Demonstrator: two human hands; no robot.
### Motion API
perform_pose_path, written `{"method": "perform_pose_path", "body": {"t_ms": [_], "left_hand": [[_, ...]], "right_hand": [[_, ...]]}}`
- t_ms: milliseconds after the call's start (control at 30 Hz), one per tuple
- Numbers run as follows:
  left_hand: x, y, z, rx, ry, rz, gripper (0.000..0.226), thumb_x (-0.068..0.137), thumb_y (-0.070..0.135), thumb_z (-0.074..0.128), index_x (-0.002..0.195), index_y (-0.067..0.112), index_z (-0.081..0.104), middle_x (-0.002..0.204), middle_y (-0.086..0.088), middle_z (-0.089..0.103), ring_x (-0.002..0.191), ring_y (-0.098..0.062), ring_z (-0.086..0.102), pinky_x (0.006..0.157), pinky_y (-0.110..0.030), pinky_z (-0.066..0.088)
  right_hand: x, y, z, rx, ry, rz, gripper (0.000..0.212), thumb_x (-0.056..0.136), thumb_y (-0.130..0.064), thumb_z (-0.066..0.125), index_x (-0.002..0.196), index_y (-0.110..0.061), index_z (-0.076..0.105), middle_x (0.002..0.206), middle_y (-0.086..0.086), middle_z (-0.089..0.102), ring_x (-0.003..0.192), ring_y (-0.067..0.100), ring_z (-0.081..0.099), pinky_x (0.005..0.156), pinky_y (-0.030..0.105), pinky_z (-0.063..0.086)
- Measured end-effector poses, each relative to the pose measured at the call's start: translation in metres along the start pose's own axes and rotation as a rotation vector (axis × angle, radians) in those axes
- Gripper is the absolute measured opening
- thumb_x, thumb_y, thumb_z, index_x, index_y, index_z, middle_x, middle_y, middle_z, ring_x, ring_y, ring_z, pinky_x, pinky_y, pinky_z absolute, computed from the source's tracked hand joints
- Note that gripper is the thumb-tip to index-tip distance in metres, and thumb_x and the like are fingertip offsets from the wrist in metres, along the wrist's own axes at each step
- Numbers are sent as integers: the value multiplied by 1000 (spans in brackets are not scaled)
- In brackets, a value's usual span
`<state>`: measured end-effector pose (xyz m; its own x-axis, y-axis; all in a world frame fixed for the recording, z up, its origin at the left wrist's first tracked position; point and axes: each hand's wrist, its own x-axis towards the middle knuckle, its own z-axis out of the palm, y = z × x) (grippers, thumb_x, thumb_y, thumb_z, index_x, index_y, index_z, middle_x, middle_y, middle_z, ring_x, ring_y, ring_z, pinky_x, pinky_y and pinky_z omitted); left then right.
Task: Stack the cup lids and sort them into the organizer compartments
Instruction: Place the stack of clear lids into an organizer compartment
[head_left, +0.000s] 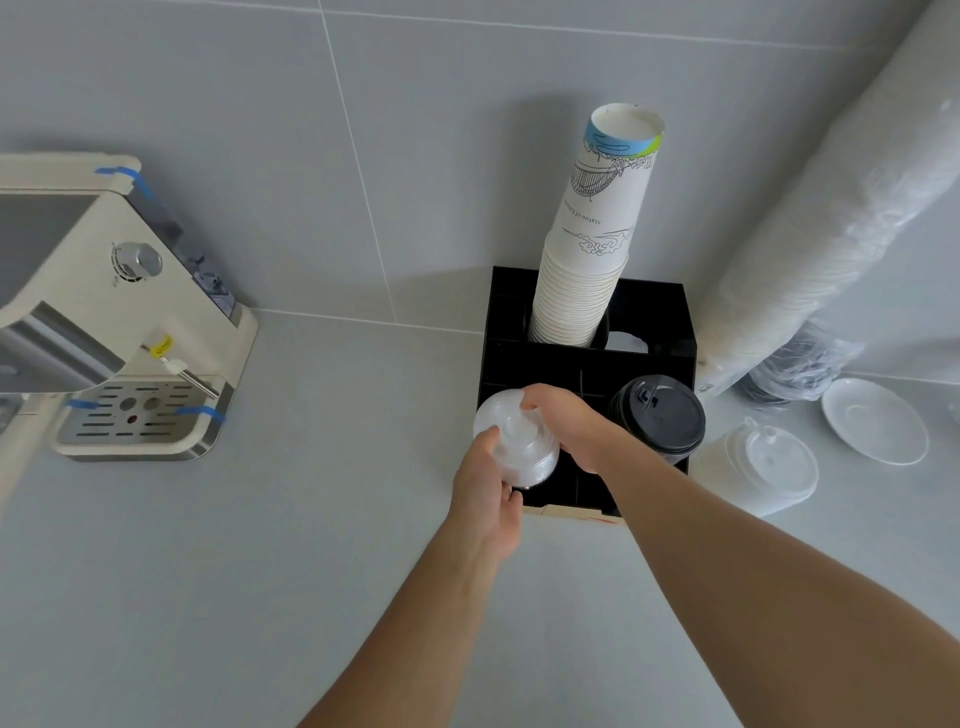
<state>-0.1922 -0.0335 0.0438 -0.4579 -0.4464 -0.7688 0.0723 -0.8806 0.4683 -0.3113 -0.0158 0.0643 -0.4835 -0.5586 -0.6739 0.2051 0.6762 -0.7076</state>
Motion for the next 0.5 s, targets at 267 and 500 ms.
{"method": "perform_pose_path", "body": {"t_ms": [267,500], "left_hand": [[3,9,0,15,-13,-27,55,89,57,48,128,19,57,130,-3,60,117,-15,53,114,-32,30],[-8,10,-1,5,-38,-20,63,92,55,46,138,12,47,138,-8,53,129,-19,47,117,-33,27]], "right_hand": [[5,2,5,-133,93,40,35,90,-15,52,124,-13,62,126,11,60,120,30,54,105,41,42],[-4,8,3,6,133,-34,36,95,-28,57,127,-13,60,113,3,56,106,21,50,92,33,39]]}}
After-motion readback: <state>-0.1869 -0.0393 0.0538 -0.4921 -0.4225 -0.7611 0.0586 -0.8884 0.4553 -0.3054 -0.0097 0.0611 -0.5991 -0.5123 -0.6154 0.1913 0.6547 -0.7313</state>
